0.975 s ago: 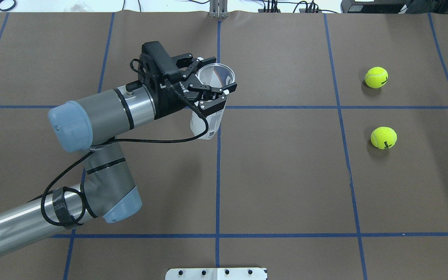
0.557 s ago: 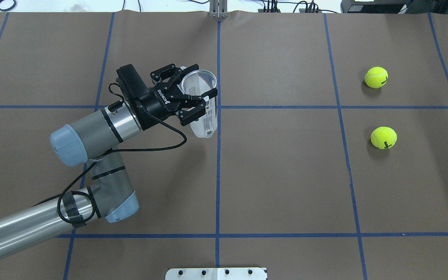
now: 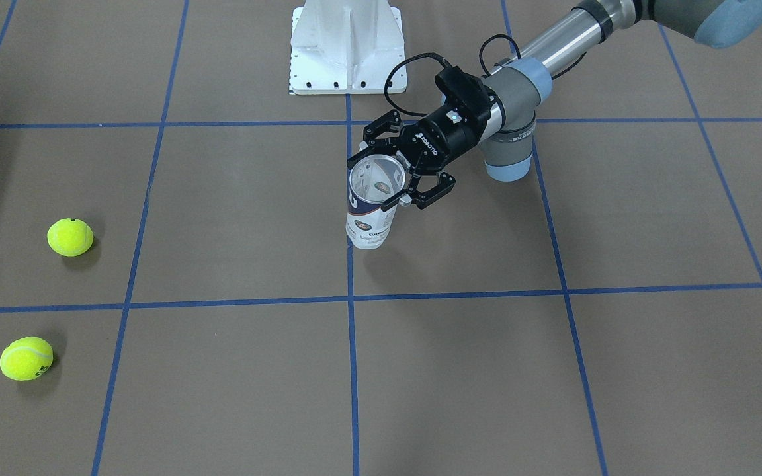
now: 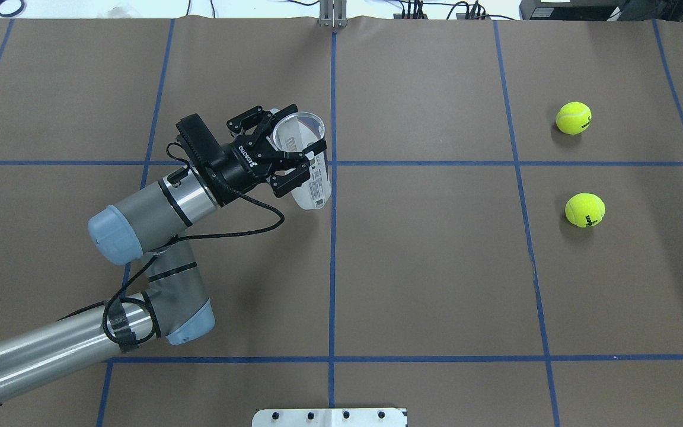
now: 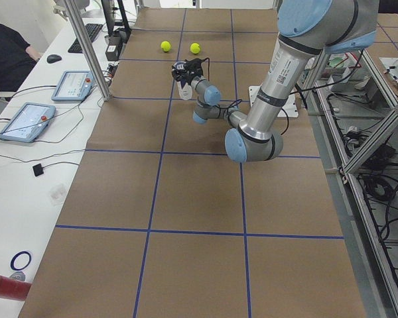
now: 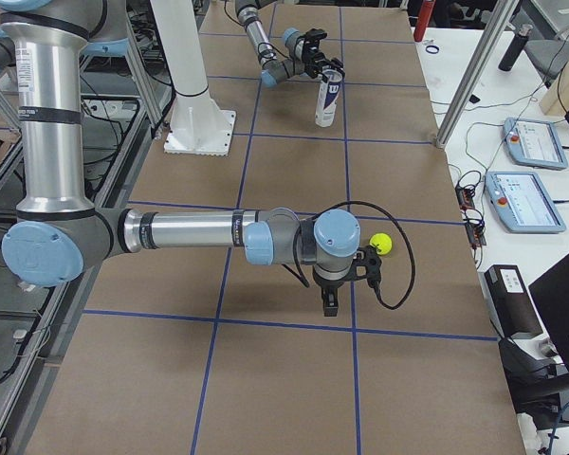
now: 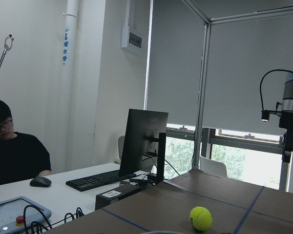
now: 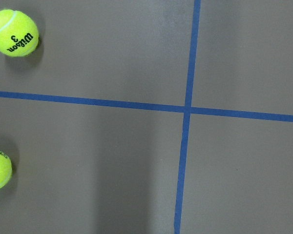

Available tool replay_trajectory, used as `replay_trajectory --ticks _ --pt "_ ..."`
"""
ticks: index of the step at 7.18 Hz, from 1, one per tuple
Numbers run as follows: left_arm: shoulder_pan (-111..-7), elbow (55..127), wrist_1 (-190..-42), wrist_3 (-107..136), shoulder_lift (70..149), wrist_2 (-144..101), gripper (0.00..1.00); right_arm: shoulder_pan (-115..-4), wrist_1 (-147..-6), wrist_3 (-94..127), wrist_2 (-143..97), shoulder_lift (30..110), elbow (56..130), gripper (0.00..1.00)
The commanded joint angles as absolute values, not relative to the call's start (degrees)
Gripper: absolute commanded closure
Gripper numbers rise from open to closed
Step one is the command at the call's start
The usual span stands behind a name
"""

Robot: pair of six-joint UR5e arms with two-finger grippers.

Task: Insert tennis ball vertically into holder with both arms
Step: 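Lower the upright can onto the table with the left gripper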

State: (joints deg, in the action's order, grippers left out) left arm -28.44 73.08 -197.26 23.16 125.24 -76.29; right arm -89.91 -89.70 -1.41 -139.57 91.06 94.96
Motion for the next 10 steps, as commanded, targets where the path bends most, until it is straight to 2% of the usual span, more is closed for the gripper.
replay_trajectory --ticks 1,8,9,10 --pt "-27.95 70.59 -197.31 22.41 125.33 -76.2 0.79 -89.91 -89.74 -1.41 -139.57 91.05 94.83 0.0" --pt "-26.89 69.52 -197.4 22.32 125.68 -76.11 0.77 -89.91 -89.74 -1.41 -139.57 91.05 94.75 0.0" --pt "-26.89 69.61 -197.49 22.41 125.68 -76.11 0.55 -89.91 -89.74 -1.41 -139.57 91.05 94.75 0.01" --pt "-26.89 69.61 -197.49 22.33 125.77 -76.03 0.26 -89.91 -89.74 -1.41 -139.48 90.97 94.75 0.01"
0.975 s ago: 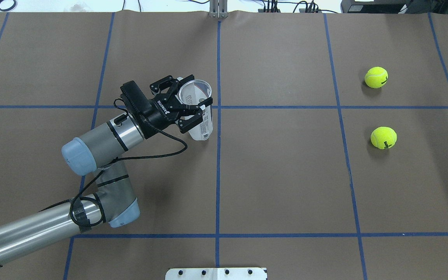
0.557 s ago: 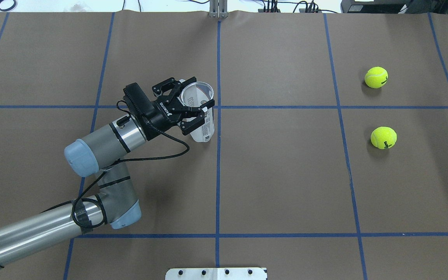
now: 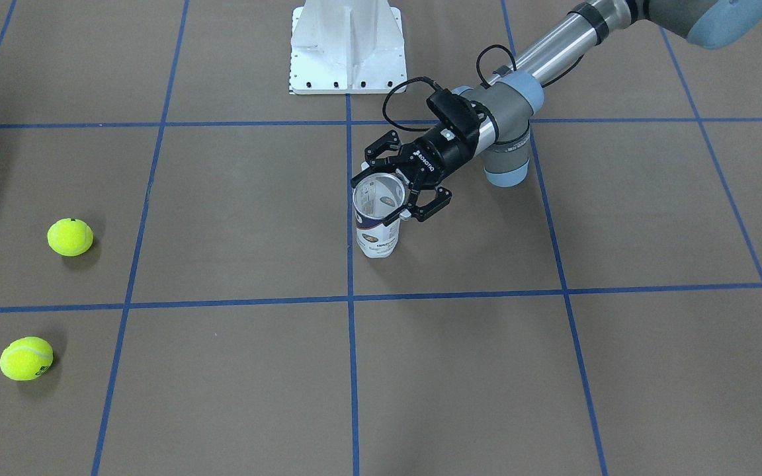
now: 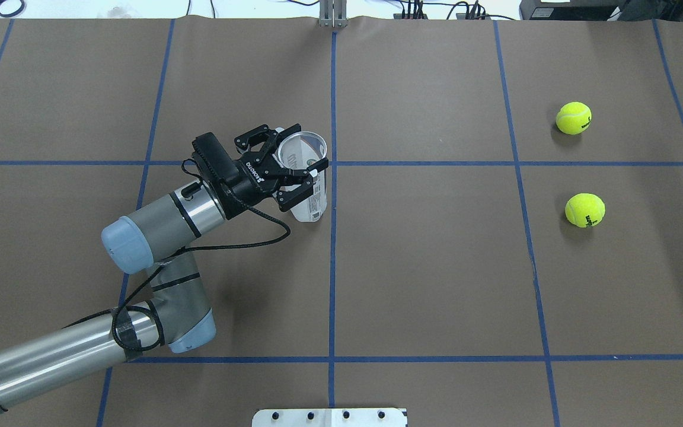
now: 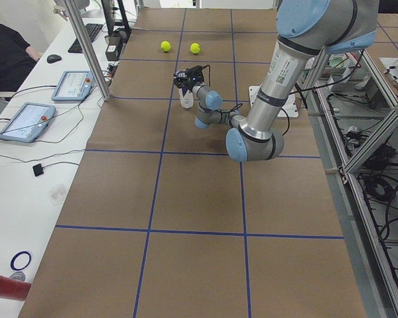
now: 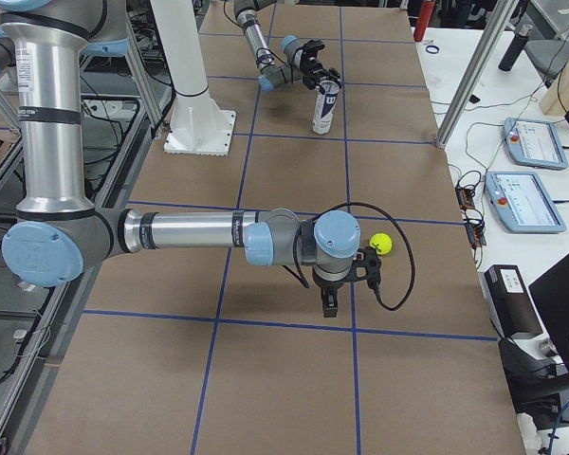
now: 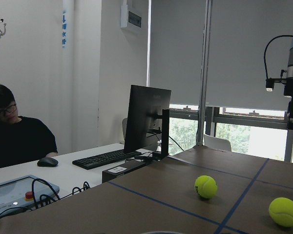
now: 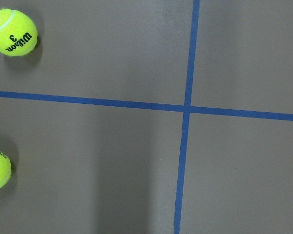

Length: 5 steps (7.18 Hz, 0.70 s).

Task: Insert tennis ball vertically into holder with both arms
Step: 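Lower the upright can onto the table with the left gripper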

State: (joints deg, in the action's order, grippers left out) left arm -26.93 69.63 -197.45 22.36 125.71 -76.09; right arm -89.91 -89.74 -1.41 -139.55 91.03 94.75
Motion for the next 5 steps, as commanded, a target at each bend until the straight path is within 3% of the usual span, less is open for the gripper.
replay_trajectory --ticks 1,5 --pt "-26.89 69.61 -197.49 22.32 125.77 -75.85 0.03 -89.91 -89.74 -1.49 -139.48 90.79 94.66 0.0" --pt "-26.89 69.87 -196.88 22.59 125.68 -75.67 0.01 -89.91 -89.65 -1.49 -139.48 90.62 94.92 0.0"
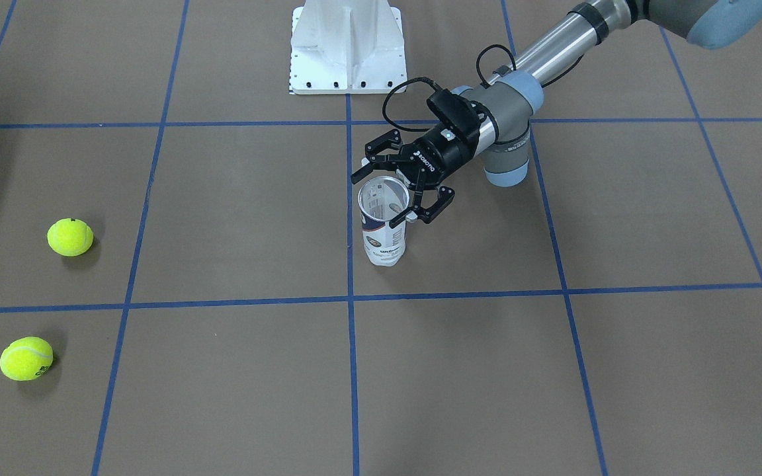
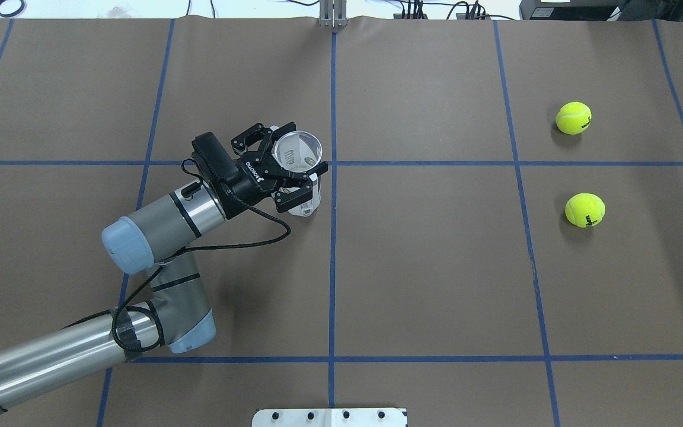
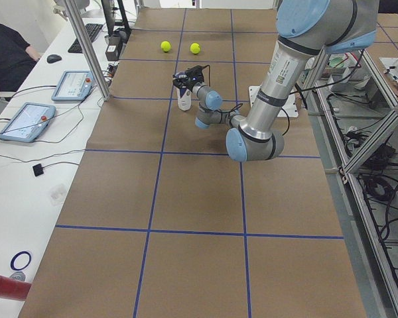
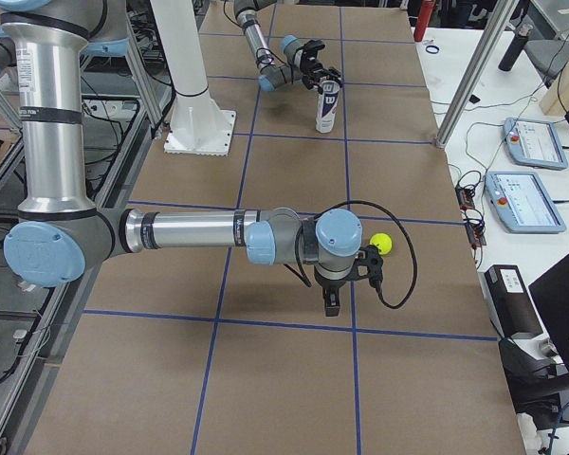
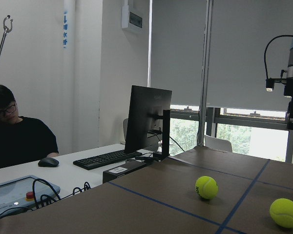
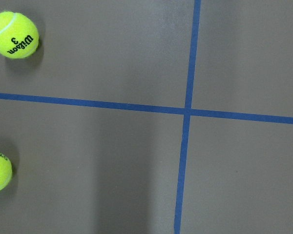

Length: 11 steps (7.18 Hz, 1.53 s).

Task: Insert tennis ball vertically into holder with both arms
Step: 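Lower the upright can onto the table with the left gripper, then open the left gripper and pull it back from the standing can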

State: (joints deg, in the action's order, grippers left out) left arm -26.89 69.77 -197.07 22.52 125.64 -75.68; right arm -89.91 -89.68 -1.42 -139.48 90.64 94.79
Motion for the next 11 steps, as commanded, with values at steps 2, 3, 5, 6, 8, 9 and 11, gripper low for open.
replay_trajectory --ticks 2,3,5,6,8,9,11 --pt "-27.07 71.09 -196.88 22.59 125.77 -75.67 0.01 -89.91 -89.74 -1.49 -139.39 90.62 94.75 0.0" --pt "-27.51 71.97 -196.88 22.59 125.68 -75.67 0.01 -89.91 -89.74 -1.49 -139.39 90.62 94.75 0.01" --pt "-28.03 73.29 -196.87 22.59 125.77 -75.67 0.01 -89.91 -89.65 -1.41 -139.39 90.53 94.57 0.0" --pt "-28.82 75.21 -196.35 22.59 125.77 -75.67 0.01 -89.91 -89.56 -1.49 -139.48 90.44 95.01 0.01" --pt "-30.58 83.36 -186.39 22.67 124.9 -75.76 0.01 -89.56 -89.74 -1.32 -139.57 90.26 96.67 0.01" --pt "-31.19 87.24 -180.5 23.2 124.81 -75.76 0.01 -89.47 -89.91 -1.41 -139.22 89.74 100.42 0.01" --pt "-31.9 89.38 -177.72 24.95 123.59 -75.67 0.01 -88.08 -90.09 -0.36 -139.13 89.56 101.08 0.01"
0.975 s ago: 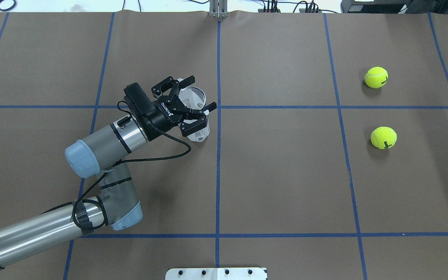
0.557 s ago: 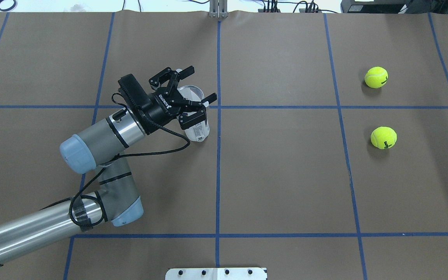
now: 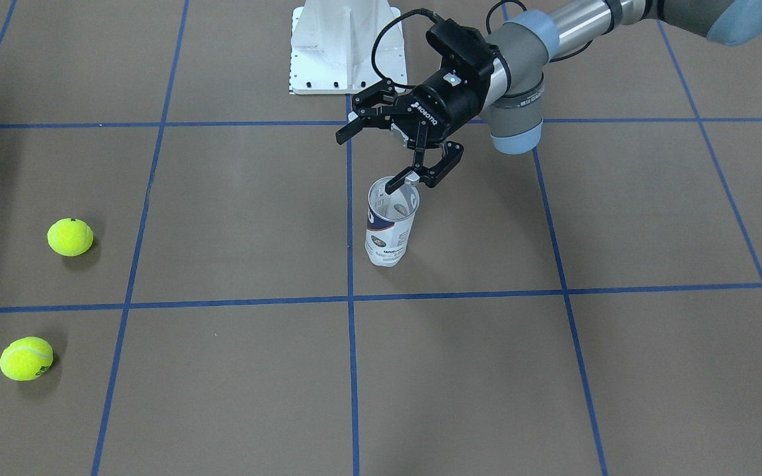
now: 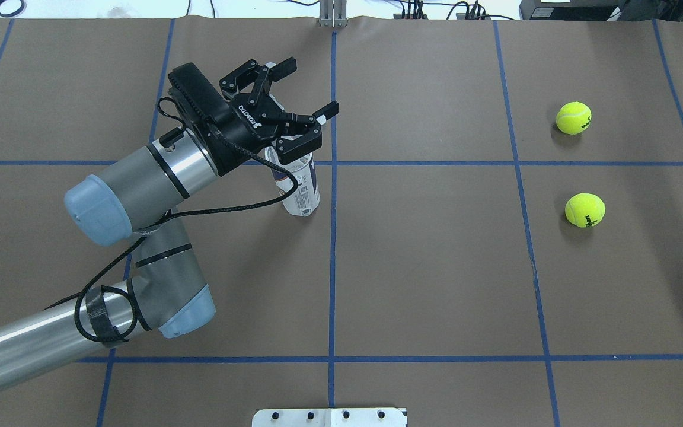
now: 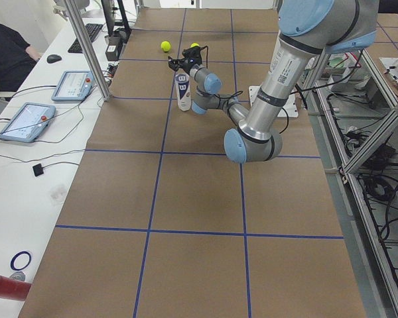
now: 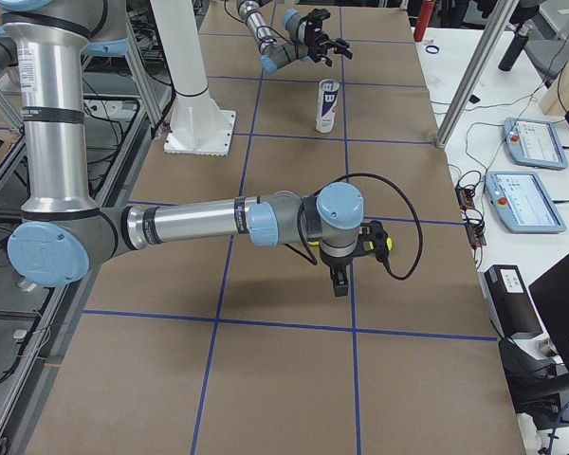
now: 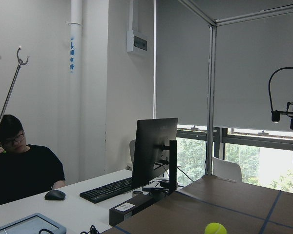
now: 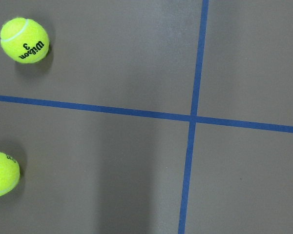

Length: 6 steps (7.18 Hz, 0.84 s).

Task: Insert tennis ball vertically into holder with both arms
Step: 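Open the left gripper and pull it back from the standing can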

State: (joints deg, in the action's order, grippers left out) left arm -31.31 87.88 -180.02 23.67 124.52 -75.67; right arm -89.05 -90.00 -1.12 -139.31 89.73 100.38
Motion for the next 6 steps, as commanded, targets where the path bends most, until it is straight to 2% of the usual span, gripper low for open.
replay_trajectory --ticks 1,3,4,6 --pt "-33.04 89.91 -176.5 25.31 121.49 -75.76 0.01 -87.37 -90.09 1.48 -138.96 89.65 101.07 0.01" --pt "-37.23 96.02 -173.0 33.97 111.5 -84.91 0.01 -86.49 -90.44 2.02 -139.4 89.65 101.16 0.01" --pt "-41.88 99.81 -165.83 39.67 109.18 -96.39 0.01 -84.83 -90.27 1.85 -137.83 89.39 101.08 0.01" --pt "-45.79 101.25 -159.79 47.54 107.25 -111.49 0.01 -84.2 -90.09 2.2 -137.99 90.34 100.64 0.0"
